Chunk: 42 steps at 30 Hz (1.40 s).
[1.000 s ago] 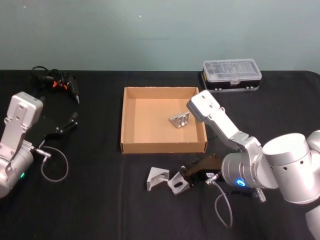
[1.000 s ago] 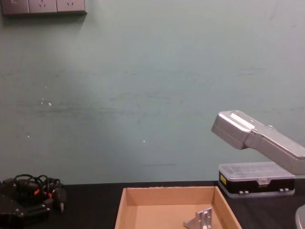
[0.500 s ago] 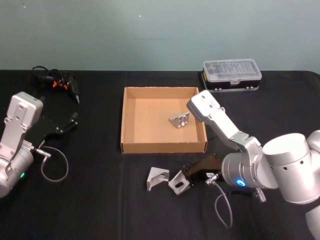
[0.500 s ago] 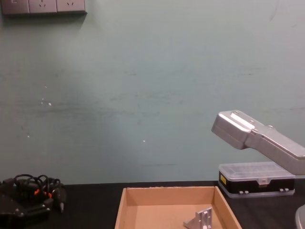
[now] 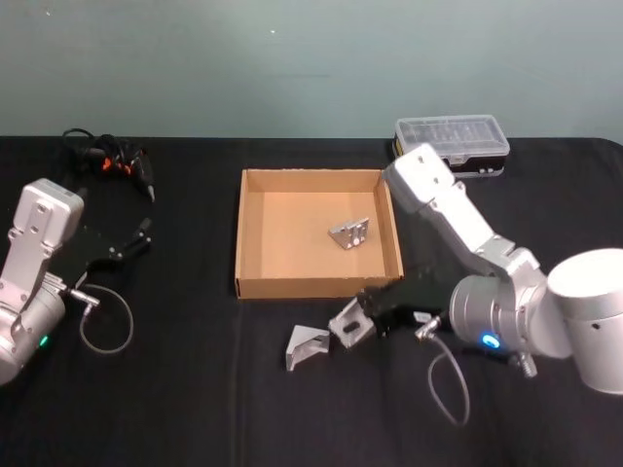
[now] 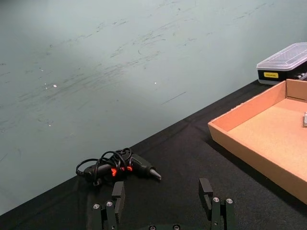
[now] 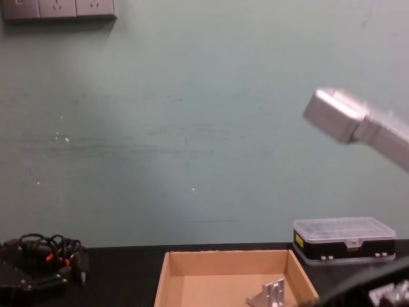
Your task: Use one hand to pick up the angle iron from the table and place it into the box.
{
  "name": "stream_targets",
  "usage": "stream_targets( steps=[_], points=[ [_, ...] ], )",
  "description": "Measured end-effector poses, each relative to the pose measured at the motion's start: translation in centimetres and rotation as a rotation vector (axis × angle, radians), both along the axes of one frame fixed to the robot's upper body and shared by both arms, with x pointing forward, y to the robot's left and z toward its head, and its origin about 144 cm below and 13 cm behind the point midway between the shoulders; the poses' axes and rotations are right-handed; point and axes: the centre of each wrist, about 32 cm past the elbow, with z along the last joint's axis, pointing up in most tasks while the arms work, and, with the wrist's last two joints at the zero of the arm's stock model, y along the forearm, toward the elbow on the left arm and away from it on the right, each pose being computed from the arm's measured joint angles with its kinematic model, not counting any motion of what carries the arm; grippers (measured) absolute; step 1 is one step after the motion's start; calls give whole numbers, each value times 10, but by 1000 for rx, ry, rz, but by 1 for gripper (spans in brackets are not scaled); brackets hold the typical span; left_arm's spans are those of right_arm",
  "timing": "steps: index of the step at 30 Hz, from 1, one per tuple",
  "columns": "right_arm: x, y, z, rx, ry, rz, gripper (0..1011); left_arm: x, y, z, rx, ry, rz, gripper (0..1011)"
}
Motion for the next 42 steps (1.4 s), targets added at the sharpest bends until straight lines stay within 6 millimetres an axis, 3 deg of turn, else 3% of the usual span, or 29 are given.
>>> stream_targets(
  steps=[9, 19, 28, 42],
  points=[
    [13, -11, 10, 44, -109, -4, 56, 0, 0, 0, 0, 0, 0, 1011],
    [42, -15, -11, 105, -210, -6, 56, 0, 0, 0, 0, 0, 0, 1011],
    [68, -1, -28, 104, -249, 12, 56, 0, 0, 0, 0, 0, 0, 1011],
    [107, 26, -38, 15, -226, 19, 56, 0, 0, 0, 0, 0, 0, 1011]
  ],
)
